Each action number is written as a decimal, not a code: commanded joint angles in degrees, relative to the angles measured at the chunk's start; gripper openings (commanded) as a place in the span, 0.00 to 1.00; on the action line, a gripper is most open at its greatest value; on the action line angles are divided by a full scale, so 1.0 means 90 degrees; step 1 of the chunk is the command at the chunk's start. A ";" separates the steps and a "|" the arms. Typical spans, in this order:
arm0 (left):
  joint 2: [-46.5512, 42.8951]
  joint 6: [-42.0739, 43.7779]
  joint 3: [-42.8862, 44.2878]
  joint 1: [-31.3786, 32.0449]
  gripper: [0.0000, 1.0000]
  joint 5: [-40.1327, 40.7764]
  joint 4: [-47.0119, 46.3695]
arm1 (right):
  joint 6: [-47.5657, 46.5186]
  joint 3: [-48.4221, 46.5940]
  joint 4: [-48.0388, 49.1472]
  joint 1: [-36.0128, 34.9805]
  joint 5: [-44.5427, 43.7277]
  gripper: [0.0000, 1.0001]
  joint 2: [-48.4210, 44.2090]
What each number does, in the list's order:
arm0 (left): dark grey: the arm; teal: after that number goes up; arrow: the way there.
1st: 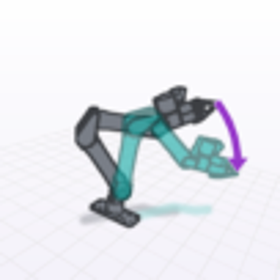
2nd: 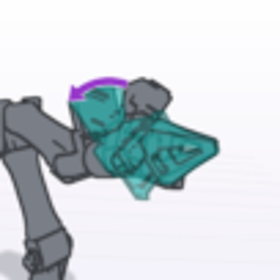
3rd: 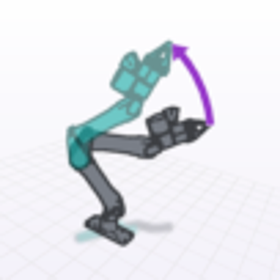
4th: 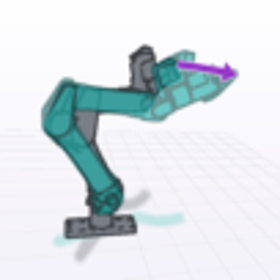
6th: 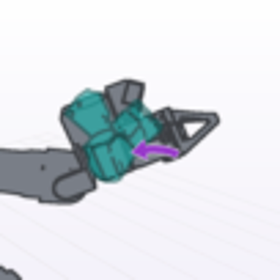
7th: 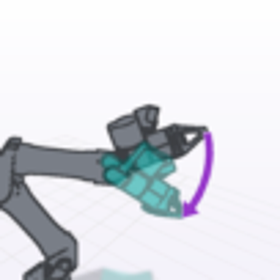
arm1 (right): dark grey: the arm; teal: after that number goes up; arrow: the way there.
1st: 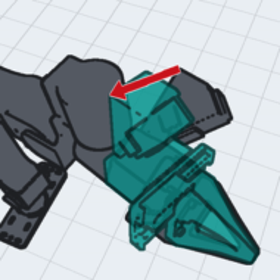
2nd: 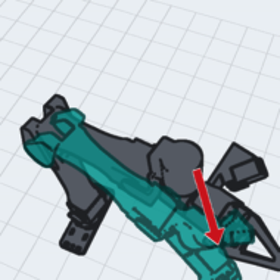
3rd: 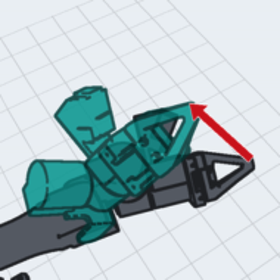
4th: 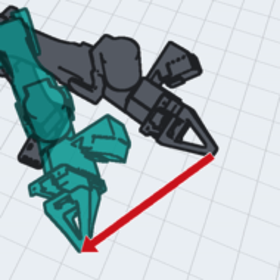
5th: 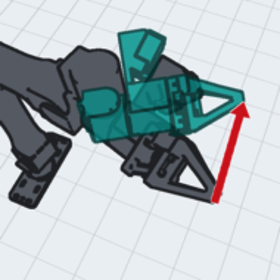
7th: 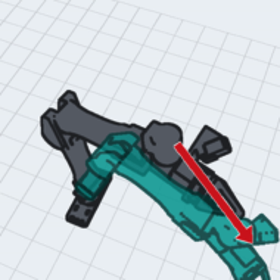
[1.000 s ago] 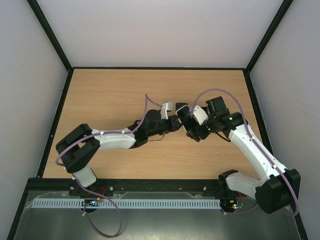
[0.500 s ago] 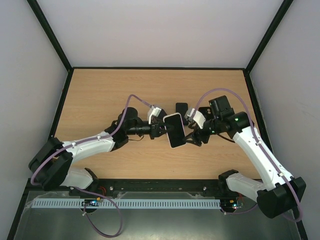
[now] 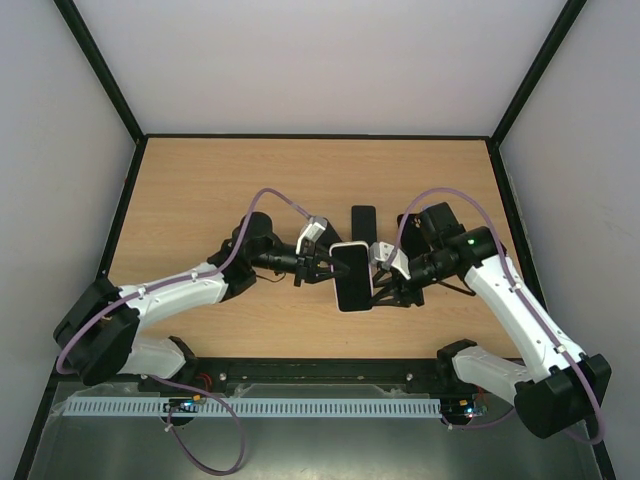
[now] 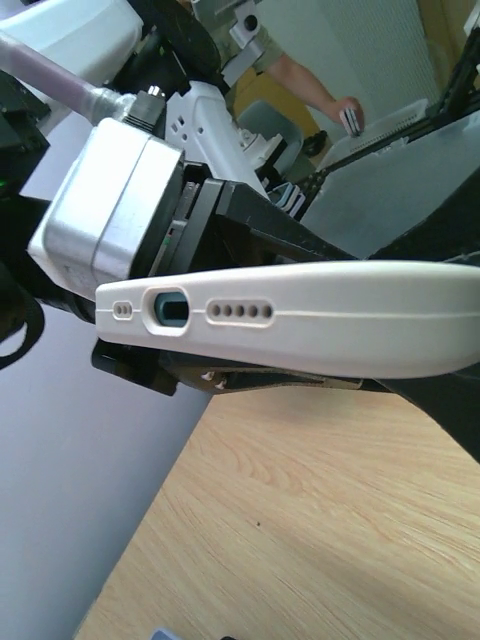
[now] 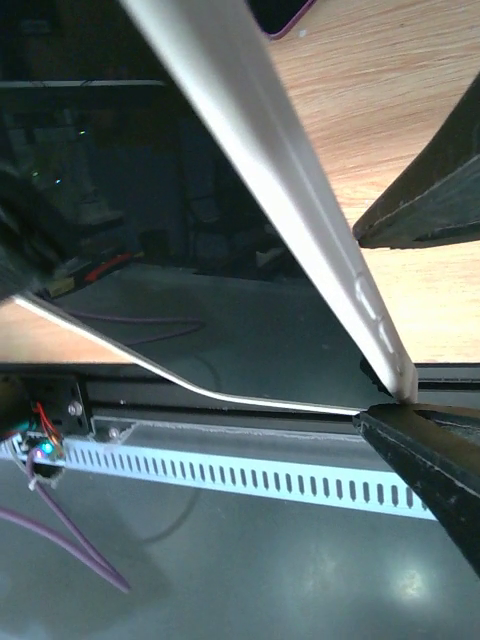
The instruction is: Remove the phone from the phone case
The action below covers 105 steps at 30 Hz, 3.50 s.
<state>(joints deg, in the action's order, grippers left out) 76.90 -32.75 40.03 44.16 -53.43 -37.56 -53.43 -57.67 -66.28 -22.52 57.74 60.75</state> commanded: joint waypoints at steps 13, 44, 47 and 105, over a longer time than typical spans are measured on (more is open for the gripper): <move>-0.0215 -0.0725 0.0348 -0.0029 0.02 -0.0492 -0.0958 | -0.0642 0.0474 -0.0140 -0.0036 0.0552 0.23 -0.0770; -0.0435 -0.0633 0.0526 -0.0015 0.02 0.0036 -0.0768 | -0.0784 0.0395 -0.0456 -0.0046 0.1053 0.33 -0.0578; -0.0421 -0.0620 0.0541 0.0009 0.02 -0.0031 -0.0734 | -0.0759 0.0350 -0.0465 -0.0047 0.1064 0.31 -0.0495; 0.0810 -0.6421 0.0970 0.0479 0.02 -0.1680 -0.6318 | -0.2320 -0.0243 -0.0697 -0.0076 0.0854 0.13 -0.0705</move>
<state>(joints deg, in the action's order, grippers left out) 83.90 -69.12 45.89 46.48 -64.34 -70.26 -69.43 -59.09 -77.89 -23.70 74.81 53.82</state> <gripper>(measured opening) 0.088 0.133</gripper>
